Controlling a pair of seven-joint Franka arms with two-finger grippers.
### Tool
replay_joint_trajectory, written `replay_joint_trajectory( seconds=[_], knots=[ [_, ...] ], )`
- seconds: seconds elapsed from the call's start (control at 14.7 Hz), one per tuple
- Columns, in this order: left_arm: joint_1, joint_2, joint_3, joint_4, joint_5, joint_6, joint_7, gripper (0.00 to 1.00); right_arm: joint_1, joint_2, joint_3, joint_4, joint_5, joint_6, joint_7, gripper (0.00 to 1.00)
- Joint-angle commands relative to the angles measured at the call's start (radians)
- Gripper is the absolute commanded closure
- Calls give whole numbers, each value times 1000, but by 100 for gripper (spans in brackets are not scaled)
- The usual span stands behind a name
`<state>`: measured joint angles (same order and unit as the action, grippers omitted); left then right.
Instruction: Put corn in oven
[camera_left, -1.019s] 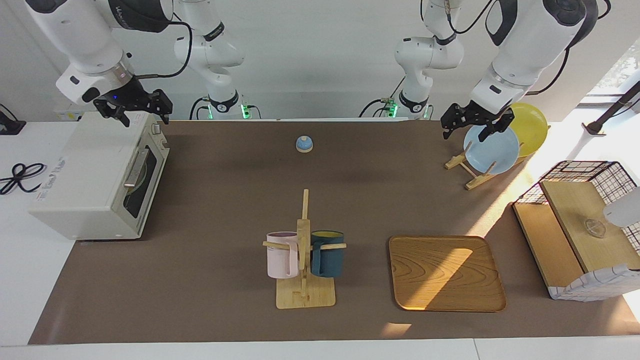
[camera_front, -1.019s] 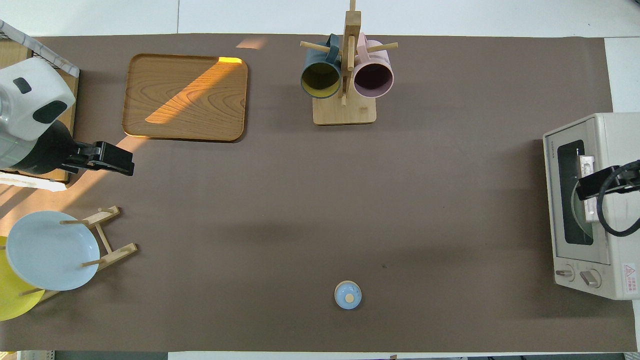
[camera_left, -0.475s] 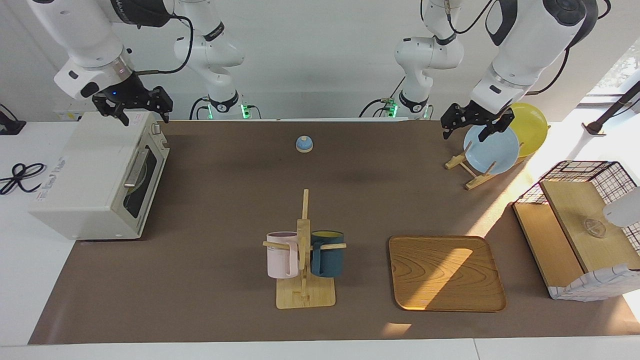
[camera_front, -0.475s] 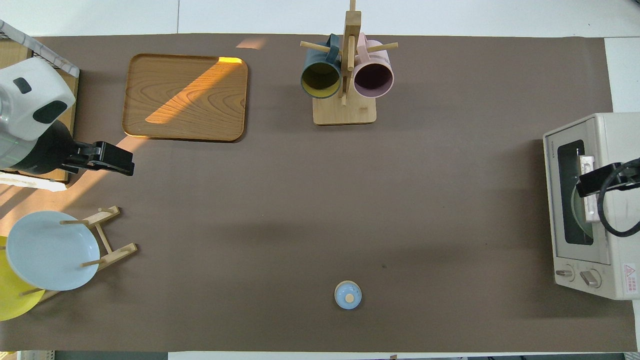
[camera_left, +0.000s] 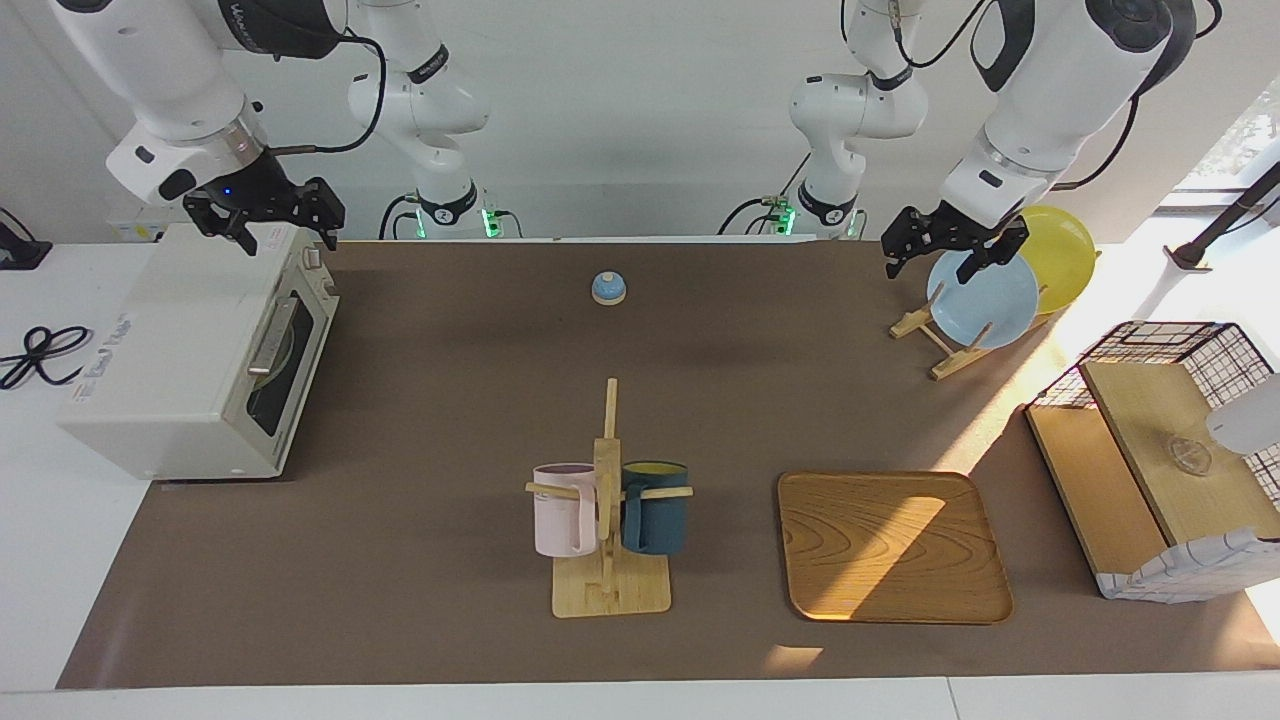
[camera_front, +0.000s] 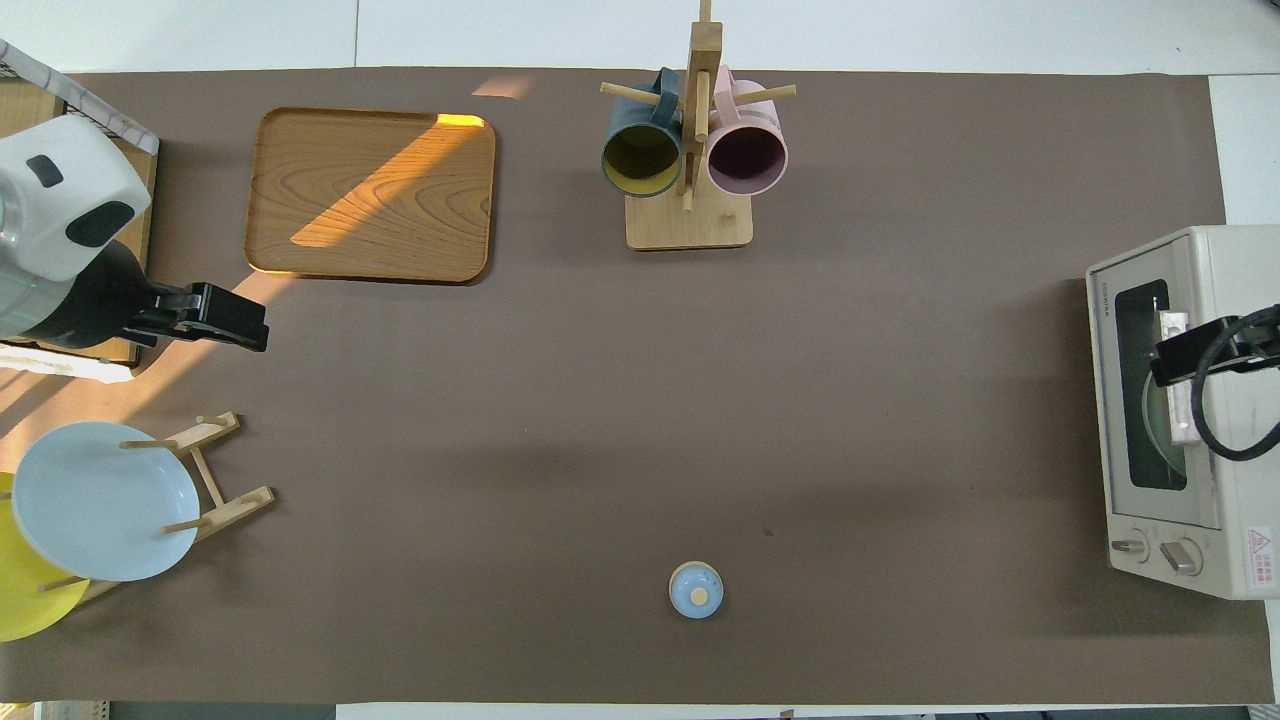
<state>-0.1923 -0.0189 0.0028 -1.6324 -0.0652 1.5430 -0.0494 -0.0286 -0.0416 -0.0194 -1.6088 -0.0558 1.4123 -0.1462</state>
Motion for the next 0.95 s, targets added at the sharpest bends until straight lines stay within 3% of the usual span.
replay_joint_trajectory(
  seconds=[0.0, 0.88],
  knots=[
    [5, -18, -4, -14, 13, 11, 5, 0, 6, 19, -5, 24, 27, -7, 19, 0],
    [5, -18, -4, -14, 13, 11, 6, 0, -2, 19, -4, 23, 25, 2, 17, 0]
  ],
)
